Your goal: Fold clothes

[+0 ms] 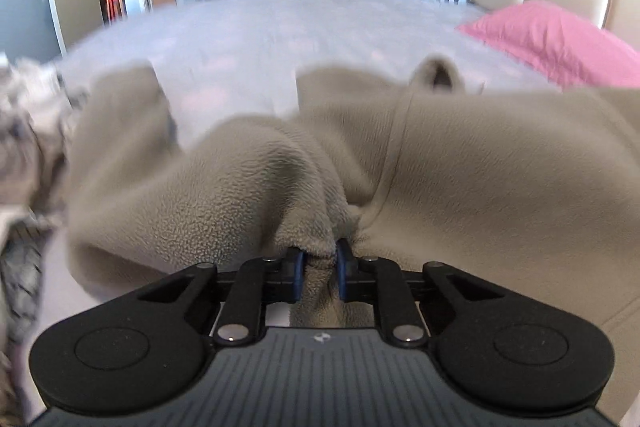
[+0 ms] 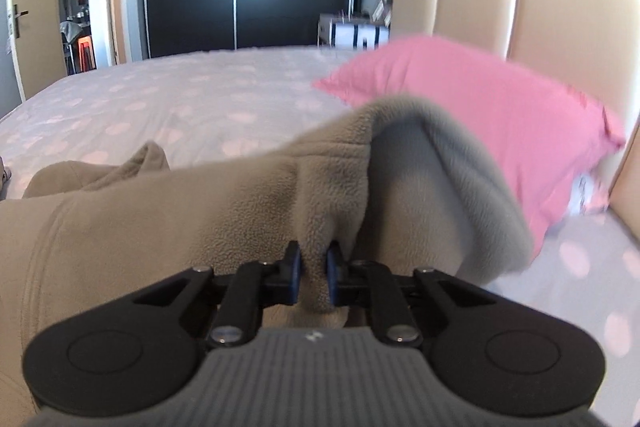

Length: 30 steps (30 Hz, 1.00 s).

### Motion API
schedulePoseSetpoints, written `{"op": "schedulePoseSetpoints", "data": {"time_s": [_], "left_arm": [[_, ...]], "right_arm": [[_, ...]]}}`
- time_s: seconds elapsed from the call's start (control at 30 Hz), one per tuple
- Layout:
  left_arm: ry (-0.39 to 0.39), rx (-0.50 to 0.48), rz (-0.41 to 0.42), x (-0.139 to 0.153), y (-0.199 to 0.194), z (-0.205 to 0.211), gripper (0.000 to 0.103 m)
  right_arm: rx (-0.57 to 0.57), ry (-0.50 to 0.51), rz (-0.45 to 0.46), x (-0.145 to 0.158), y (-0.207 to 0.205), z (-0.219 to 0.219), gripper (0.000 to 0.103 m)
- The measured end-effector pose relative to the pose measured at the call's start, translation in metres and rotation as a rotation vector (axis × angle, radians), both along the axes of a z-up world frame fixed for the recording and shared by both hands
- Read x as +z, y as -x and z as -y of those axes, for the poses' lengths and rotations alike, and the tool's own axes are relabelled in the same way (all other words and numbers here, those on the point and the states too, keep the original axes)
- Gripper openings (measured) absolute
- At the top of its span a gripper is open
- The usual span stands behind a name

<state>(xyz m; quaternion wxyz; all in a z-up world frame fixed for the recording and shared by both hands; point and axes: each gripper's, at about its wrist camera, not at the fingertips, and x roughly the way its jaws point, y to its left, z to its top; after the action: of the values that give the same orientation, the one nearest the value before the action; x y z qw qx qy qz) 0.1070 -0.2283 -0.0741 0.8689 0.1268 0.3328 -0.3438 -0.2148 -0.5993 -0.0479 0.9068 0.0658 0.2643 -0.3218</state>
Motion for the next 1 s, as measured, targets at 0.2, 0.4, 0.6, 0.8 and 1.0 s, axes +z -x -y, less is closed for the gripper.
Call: {"op": "schedulePoseSetpoints", "data": {"time_s": [0.2,0.4,0.6,0.8,1.0], "left_arm": [[0.120,0.053,0.118,0.071,-0.006,-0.029,0.013],[0.212,0.147,0.174,0.140,-0.028,-0.061,0.014],[0.160,0.260,0.441,0.194,-0.044,-0.084,0.000],[0.058,0.168,0.311,0.178,-0.060,-0.080,0.000],[-0.013,0.106,0.205,0.125,-0.045,-0.077,0.011]], "right_arm": [[0.067,0.076,0.130,0.042,0.006,-0.029,0.012],[0.097,0.109,0.251,0.082,-0.001,-0.042,0.010],[0.088,0.110,0.327,0.110,-0.025,-0.042,0.008],[0.092,0.073,0.095,0.061,-0.091,-0.028,0.009],[0.091,0.121,-0.061,0.031,-0.102,-0.027,0.038]]}}
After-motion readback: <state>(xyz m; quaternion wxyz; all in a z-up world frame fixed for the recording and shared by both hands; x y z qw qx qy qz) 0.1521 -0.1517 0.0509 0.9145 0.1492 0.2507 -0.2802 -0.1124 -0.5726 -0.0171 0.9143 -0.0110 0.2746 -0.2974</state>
